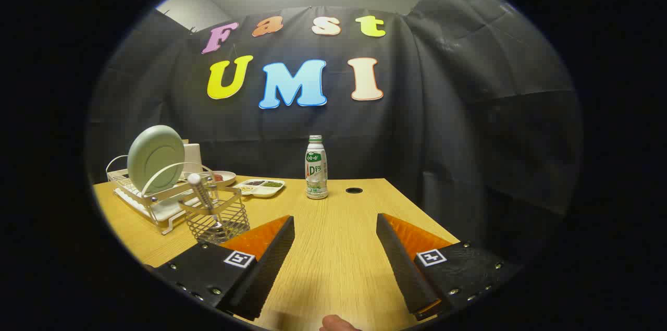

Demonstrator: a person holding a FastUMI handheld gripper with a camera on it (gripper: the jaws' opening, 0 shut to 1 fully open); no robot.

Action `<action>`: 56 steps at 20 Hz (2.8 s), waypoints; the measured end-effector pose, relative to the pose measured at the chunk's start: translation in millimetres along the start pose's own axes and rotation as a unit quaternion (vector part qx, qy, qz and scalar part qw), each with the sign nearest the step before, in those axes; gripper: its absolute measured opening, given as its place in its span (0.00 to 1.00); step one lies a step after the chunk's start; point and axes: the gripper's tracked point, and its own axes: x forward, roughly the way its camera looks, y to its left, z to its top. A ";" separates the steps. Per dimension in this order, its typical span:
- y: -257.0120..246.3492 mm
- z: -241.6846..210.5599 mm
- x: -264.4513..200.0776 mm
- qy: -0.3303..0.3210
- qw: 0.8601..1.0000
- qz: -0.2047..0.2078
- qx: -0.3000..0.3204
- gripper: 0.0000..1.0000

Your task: Take the plate from the dish rack, then take the spoon from the basket and place it into the plate.

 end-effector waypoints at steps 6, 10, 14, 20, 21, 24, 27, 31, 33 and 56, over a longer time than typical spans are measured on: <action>-7.6 58.7 55.7 -0.036 0.999 -0.007 0.002 0.97; 0.1 114.9 46.2 -0.046 0.999 -0.006 -0.004 0.97; 25.5 170.5 17.7 -0.041 0.999 -0.020 -0.003 0.97; 101.1 237.9 -13.5 -0.046 0.998 -0.029 0.017 0.97; 112.1 243.3 -15.2 -0.045 0.998 -0.029 0.025 0.97; 145.9 254.8 -13.0 -0.050 0.999 -0.012 0.019 0.97; 185.0 256.2 -8.9 -0.022 0.999 0.021 0.011 0.97; 232.2 249.0 2.0 0.029 0.998 0.056 0.012 0.97; 259.0 235.4 7.9 0.070 0.994 0.084 0.012 0.97; 368.0 128.6 56.4 0.380 0.922 0.066 0.023 0.97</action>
